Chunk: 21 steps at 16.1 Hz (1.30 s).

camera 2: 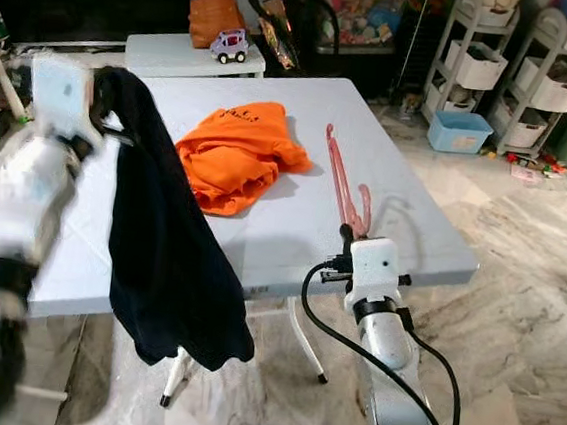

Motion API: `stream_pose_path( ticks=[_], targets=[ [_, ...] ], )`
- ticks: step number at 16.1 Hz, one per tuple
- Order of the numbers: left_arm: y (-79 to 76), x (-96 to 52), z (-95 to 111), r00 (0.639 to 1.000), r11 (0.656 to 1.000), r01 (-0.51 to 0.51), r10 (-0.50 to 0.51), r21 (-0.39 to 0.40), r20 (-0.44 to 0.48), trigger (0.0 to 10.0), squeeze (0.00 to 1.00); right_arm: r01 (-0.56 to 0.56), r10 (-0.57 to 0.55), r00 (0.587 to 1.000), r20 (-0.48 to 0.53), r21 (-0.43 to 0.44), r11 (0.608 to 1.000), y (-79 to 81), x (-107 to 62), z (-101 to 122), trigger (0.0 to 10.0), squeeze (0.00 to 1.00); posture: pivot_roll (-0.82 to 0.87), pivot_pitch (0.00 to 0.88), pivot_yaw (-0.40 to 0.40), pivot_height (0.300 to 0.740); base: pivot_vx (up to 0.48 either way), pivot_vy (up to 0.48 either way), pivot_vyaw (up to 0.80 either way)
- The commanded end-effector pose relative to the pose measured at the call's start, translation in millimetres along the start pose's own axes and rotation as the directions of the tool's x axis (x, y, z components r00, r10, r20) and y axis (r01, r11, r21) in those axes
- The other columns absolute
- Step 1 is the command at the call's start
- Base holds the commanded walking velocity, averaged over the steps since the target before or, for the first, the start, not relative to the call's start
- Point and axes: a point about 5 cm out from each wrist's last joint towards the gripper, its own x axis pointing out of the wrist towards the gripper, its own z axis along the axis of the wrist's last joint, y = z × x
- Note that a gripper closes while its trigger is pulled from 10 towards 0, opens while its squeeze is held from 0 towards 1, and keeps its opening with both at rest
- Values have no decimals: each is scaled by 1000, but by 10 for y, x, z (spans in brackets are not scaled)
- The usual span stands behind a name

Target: Hang hanger

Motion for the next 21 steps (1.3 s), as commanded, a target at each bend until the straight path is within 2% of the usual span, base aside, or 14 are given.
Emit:
stream_pose_path(
  ticks=[1, 2, 3, 5, 6, 7, 8, 9, 11, 12, 13, 14, 17, 21],
  targets=[
    [127, 87, 79, 999, 996, -48, 48, 69, 9, 10000, 0, -4, 4, 1000, 5, 5, 1000, 0, 3, 32, 10000, 0, -124, 2, -3, 740, 0, 0, 0],
    [317, 232, 264, 990, 976, -142, 142, 166, 12, 10000, 0, 0, 0, 1000, 8, -4, 1000, -17, -2, 44, 10000, 0, -136, 8, -3, 740, 0, 0, 0],
    [411, 286, 378, 978, 960, -207, 206, 187, 25, 10000, 0, 8, -8, 1000, 16, -11, 1000, -33, -4, 58, 10000, 0, -144, 8, 0, 740, 0, 0, 0],
    [695, 406, 958, 896, 871, -439, 407, 219, 177, 10000, 0, 22, -22, 1000, 14, -11, 1000, -79, -3, 62, 10000, 0, -156, 9, 5, 740, 0, 0, 0],
    [876, 405, 1511, 768, 766, -615, 527, 187, 365, 10000, 0, 39, -39, 999, 15, -7, 999, -111, -4, 65, 10000, 0, -162, 9, 10, 740, 0, 0, 0],
    [929, 361, 1858, 666, 700, -697, 549, 157, 505, 10000, 0, 43, -43, 999, 16, -3, 999, -108, -10, 69, 10000, 0, -166, 11, 18, 740, 0, 0, 0],
    [915, 354, 1931, 643, 685, -711, 542, 158, 542, 10000, 0, 43, -43, 999, 16, -1, 999, -97, -16, 67, 10000, 0, -167, 12, 22, 740, 0, 0, 0],
    [771, 434, 1692, 748, 776, -605, 479, 176, 459, 10000, 0, 42, -42, 999, 14, 8, 999, -61, -25, 61, 10000, 0, -165, 16, 28, 740, 0, 0, 0],
    [540, 497, 1214, 882, 890, -427, 371, 161, 289, 10000, 0, 37, -37, 999, 13, 14, 999, -27, -32, 58, 10000, 0, -165, 20, 30, 740, 0, 0, 0],
    [406, 498, 982, 919, 911, -368, 325, 189, 221, 10000, 0, 35, -35, 999, 11, 16, 999, -15, -34, 53, 10000, 0, -165, 22, 30, 740, 0, 0, 0],
    [164, 478, 667, 968, 959, -235, 218, 155, 123, 10000, 0, 32, -32, 999, 9, 17, 999, -10, -35, 50, 10000, 0, -165, 22, 30, 740, 0, 0, 0],
    [-140, 417, 369, 997, 995, -61, 58, 73, 46, 10000, 0, 31, -31, 999, 7, 16, 999, -16, -36, 51, 10000, 0, -169, 27, 31, 740, 0, 0, 0],
    [-535, 300, 129, 991, 991, 132, -133, 34, 33, 10000, 0, 34, -34, 999, 7, 13, 999, -29, -25, 56, 10000, 0, -170, 26, 29, 740, 0, 0, 0],
    [-798, 285, 153, 974, 973, 220, -216, -63, 67, 10000, 0, 31, -31, 999, 8, 17, 999, -17, 2, 59, 10000, 0, -165, 17, 33, 740, 0, 0, 0]
  ],
)
